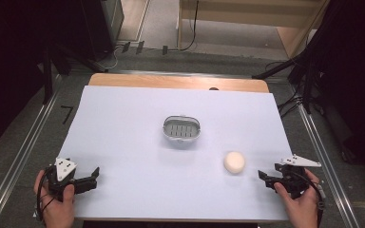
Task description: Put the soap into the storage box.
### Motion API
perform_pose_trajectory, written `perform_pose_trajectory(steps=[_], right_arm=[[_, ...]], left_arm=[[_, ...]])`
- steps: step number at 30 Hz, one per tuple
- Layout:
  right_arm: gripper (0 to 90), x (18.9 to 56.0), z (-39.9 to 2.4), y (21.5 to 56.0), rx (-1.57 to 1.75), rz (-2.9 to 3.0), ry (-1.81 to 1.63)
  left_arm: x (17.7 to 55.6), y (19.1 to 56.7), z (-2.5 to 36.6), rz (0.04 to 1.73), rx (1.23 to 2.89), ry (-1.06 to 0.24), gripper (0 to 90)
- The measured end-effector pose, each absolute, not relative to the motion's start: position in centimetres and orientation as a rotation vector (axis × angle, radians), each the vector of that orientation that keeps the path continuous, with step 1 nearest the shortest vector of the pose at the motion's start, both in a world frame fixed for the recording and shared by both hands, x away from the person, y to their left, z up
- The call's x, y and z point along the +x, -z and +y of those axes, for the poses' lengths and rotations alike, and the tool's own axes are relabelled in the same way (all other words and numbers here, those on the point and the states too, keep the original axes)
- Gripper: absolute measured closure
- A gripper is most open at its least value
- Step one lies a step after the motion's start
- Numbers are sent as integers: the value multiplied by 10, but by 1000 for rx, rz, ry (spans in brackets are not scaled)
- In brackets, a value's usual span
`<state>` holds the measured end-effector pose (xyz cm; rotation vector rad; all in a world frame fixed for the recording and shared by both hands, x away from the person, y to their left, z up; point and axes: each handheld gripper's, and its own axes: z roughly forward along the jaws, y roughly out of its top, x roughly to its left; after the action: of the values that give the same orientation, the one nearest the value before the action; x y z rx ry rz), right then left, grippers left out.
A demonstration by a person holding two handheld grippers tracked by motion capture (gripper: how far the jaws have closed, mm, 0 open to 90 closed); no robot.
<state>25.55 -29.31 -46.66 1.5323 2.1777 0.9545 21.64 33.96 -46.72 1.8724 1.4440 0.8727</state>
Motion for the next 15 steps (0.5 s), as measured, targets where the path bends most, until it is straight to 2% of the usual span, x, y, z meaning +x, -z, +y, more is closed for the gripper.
perform_pose_trajectory(steps=[6, 15], right_arm=[[141, 259, -284, 461, 1558, 2246, -955], [135, 266, -268, 461, 1550, 2294, -941]], left_arm=[[217, 467, 339, 1436, 1882, -873, 0], [216, 467, 339, 1439, 1880, -875, 0]])
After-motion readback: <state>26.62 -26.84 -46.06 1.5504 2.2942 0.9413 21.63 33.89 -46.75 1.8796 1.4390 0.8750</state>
